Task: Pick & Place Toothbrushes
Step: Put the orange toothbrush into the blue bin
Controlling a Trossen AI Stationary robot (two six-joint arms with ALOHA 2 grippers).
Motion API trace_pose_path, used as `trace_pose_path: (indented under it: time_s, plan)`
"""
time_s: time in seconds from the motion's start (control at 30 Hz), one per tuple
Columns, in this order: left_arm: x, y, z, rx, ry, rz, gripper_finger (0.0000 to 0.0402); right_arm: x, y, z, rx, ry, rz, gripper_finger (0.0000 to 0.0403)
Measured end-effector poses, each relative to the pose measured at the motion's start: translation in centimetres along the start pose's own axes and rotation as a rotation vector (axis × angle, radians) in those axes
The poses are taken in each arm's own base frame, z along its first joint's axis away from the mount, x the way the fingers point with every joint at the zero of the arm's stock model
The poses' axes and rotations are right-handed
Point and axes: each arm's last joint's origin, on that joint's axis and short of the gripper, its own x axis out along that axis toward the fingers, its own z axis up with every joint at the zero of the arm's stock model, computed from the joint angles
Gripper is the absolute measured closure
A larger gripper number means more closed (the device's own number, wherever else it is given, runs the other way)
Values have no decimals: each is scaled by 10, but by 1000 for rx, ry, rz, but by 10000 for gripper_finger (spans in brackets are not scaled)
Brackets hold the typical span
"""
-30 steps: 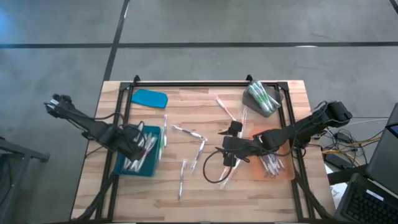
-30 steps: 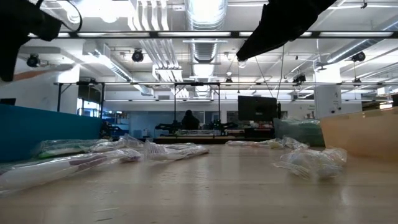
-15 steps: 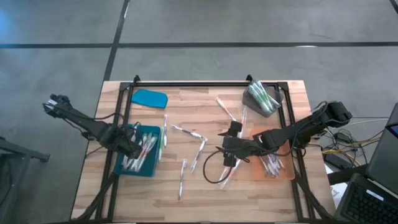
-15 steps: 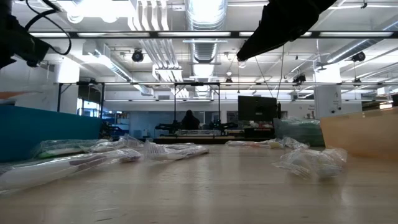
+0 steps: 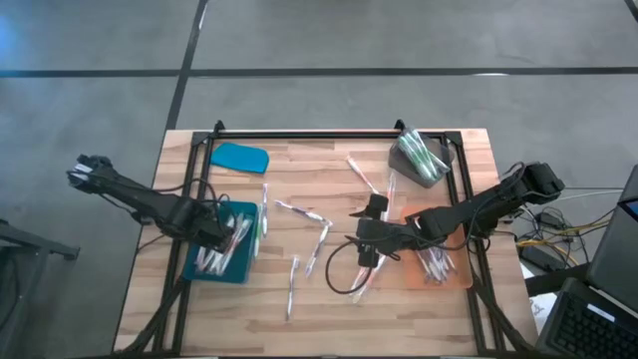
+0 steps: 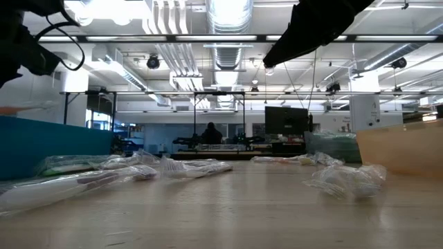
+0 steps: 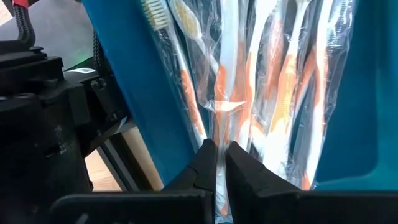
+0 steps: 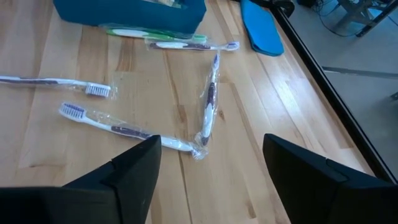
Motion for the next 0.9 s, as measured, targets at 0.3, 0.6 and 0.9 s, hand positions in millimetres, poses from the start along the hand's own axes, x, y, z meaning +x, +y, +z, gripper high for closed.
trace_pose_path:
  time_s: [0.3,0.6,0.9]
  plan:
    - [1,-1,0,4,2,9,344,0,0,-1,6,1,0,103]
    - [1,-1,0,4,1,9,303,0,0,-1,7,1,0,89]
    - [1,-1,0,12,2,9,279,0,0,-1,6,1,0,103]
